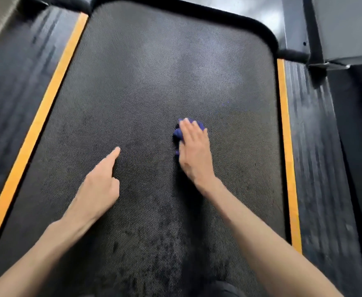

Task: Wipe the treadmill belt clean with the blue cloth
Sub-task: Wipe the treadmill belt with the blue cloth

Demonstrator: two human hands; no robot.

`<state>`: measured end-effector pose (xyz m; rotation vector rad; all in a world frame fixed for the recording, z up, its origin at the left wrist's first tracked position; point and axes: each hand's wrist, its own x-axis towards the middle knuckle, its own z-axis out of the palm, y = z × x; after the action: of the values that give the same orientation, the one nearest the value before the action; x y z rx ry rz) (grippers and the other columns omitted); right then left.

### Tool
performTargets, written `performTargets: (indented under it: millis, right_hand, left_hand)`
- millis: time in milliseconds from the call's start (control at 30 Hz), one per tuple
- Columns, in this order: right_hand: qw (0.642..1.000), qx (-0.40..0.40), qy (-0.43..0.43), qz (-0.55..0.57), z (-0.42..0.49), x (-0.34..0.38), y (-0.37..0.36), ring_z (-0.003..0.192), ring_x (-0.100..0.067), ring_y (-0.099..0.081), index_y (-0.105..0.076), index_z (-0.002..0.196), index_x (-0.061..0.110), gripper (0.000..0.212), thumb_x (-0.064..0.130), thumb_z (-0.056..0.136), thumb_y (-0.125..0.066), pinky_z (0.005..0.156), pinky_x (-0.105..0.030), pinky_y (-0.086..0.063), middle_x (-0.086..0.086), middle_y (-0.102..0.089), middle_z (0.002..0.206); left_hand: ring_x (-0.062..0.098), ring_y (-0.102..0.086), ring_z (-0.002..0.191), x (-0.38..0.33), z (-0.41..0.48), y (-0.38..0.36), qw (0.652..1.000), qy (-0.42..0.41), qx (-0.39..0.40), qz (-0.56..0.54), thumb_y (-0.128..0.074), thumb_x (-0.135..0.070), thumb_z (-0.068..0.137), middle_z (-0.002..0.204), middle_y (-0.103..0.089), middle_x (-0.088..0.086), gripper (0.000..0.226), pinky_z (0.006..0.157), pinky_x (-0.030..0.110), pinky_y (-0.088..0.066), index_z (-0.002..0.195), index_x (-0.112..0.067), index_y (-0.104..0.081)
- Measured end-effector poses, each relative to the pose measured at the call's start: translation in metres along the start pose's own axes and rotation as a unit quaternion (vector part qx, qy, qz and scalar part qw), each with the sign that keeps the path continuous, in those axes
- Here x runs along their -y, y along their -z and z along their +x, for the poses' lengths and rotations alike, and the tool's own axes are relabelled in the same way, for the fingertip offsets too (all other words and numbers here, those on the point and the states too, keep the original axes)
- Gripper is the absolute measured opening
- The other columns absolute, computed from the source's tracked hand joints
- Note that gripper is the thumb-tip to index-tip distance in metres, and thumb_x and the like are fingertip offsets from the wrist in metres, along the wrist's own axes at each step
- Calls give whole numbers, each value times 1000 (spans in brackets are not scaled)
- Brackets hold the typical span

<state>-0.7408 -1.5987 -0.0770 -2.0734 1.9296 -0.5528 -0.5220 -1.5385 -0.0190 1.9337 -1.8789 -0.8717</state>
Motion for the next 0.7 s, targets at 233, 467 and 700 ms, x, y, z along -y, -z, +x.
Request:
performTargets:
  millis: [233,467,700]
  right_hand:
    - [917,202,342,-35,-109,69,-29,140,-13,-24,-33,145,22,52,27,92,-32,117,-37,-12,6,-32,151]
    - [985,105,133,-44,0,-26,11,138,-26,-29,-39,141,12,63,38,83,-39,113,-40,-12,-8,-38,147]
    - [994,-13,-105,-21,48,-24,15,138,-30,-29,-38,140,4,54,25,91,-38,115,-44,-12,-14,-38,145]
  left_hand:
    - [21,-35,135,15,0,7,998,49,-26,2,-41,15,76,145,-38,10,70,107,20,-19,142,-7,-32]
    - [18,-41,130,14,-12,11,999,-20,35,24,-43,14,79,140,-46,5,63,101,4,-13,138,-9,-41]
    - [12,-33,135,23,-21,14,997,-30,60,42,-39,14,80,144,-40,0,65,111,15,-12,140,-12,-38]
